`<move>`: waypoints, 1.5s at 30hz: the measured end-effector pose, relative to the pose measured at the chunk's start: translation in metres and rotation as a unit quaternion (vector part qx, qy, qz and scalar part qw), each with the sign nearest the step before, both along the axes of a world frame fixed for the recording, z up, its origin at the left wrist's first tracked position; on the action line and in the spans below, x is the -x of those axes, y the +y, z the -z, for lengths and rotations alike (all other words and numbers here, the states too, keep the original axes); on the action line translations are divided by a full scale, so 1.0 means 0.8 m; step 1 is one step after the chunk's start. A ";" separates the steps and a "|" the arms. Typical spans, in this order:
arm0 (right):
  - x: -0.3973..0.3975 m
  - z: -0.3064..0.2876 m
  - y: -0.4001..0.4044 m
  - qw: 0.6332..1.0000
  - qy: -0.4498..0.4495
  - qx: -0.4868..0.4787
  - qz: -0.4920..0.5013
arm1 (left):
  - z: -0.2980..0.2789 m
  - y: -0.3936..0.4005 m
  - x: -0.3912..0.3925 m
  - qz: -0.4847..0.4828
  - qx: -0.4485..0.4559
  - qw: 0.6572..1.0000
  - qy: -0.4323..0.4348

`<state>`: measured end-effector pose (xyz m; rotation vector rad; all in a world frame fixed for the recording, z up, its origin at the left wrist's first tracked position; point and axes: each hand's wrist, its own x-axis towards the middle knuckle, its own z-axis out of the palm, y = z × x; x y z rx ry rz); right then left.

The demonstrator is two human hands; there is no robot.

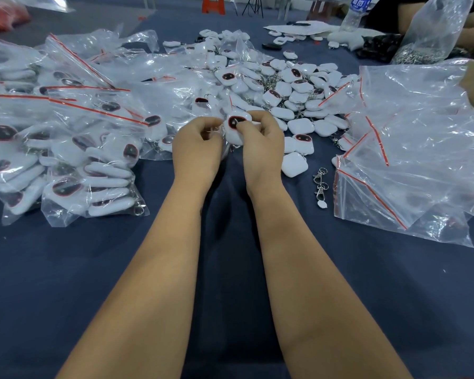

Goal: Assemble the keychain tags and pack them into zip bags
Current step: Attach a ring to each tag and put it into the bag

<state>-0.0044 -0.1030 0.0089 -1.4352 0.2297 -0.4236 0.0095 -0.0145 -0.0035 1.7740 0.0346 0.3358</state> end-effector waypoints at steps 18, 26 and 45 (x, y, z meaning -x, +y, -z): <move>-0.003 0.003 0.003 0.997 0.028 0.067 0.030 | -0.005 -0.009 0.010 -0.002 -0.024 0.989 -0.145; -0.005 0.014 0.012 0.954 -0.014 0.297 -0.033 | -0.008 -0.009 0.014 -0.032 -0.017 0.984 -0.177; -0.009 0.017 0.004 0.986 0.032 0.166 -0.011 | -0.012 -0.010 0.016 -0.117 -0.005 0.968 -0.222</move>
